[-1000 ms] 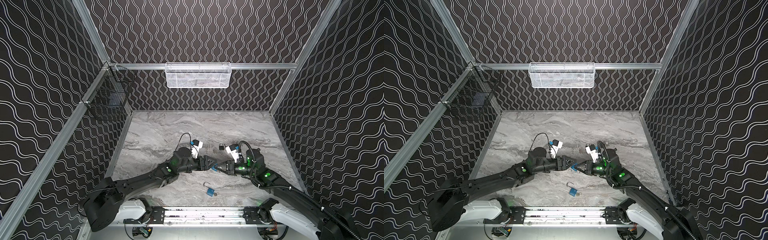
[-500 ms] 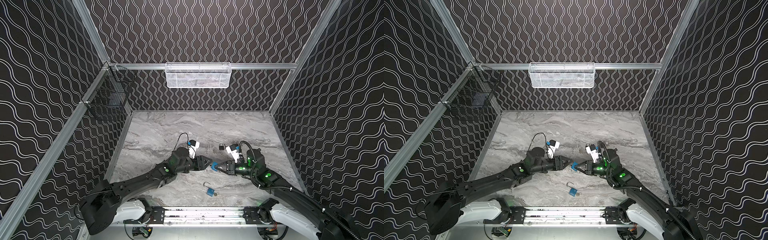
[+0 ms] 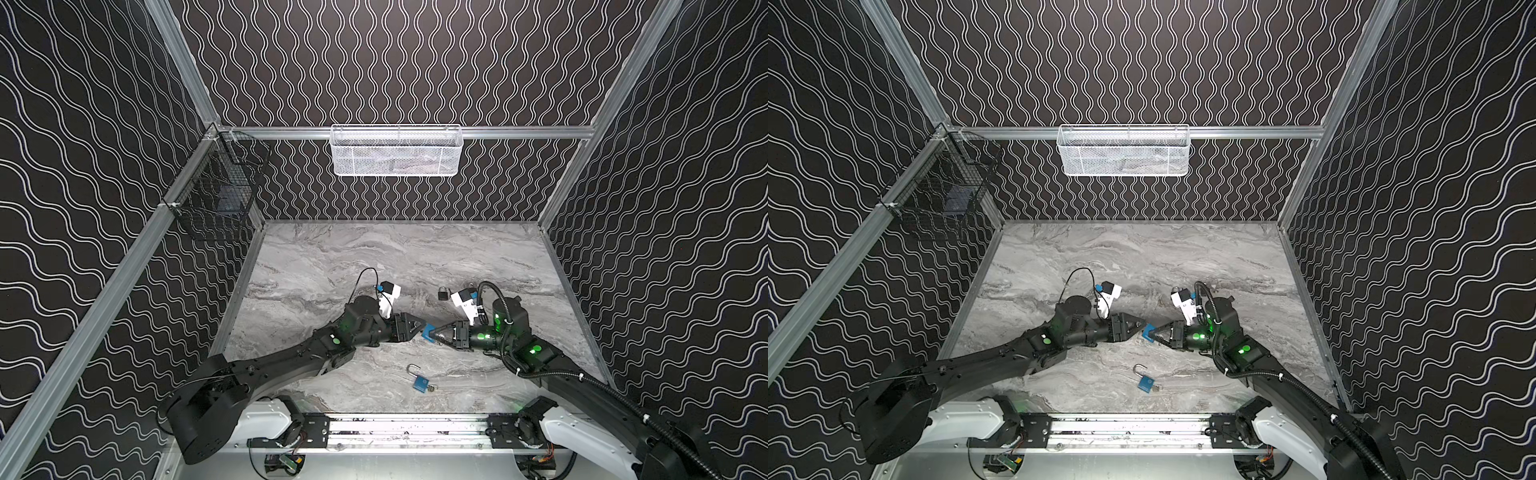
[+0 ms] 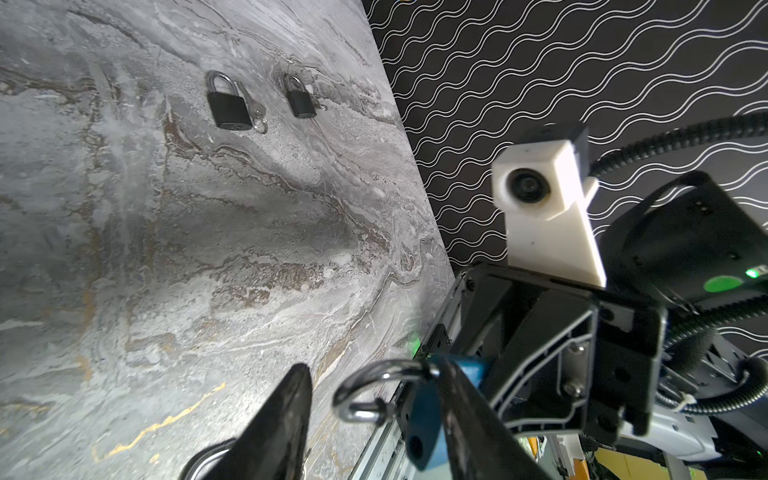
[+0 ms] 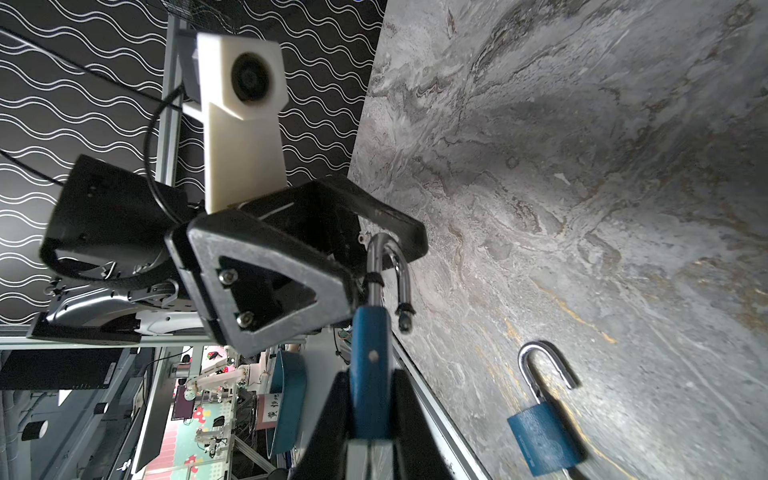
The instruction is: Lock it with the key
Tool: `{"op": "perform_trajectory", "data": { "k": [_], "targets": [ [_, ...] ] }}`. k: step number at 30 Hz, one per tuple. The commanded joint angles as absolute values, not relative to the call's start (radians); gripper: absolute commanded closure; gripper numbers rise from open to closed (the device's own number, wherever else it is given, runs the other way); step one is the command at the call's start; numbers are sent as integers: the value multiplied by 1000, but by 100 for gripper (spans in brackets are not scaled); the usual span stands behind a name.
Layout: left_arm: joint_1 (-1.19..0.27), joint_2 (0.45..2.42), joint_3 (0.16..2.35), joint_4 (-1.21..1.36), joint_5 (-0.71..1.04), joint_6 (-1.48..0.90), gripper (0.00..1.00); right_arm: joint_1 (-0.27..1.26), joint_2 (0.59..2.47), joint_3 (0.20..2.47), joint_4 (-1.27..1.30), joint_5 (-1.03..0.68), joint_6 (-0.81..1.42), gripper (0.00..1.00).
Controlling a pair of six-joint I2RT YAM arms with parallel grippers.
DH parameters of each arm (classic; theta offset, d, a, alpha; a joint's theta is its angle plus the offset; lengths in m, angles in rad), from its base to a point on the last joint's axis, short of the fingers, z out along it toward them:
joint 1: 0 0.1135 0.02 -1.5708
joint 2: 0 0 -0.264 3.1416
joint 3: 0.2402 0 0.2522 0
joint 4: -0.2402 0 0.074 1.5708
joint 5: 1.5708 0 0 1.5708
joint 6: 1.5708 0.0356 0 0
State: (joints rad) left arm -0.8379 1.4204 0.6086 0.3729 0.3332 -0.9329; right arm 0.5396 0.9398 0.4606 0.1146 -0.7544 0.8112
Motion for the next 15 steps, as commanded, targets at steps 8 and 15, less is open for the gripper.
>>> {"op": "perform_trajectory", "data": {
  "k": [8,15],
  "targets": [
    [-836,1396,599,418,347,-913,60,539,961,471,155,-770,802,100],
    [-837,1402,602,386,319,-917,64,539,951,472,151,-775,802,100]
  ]
}}
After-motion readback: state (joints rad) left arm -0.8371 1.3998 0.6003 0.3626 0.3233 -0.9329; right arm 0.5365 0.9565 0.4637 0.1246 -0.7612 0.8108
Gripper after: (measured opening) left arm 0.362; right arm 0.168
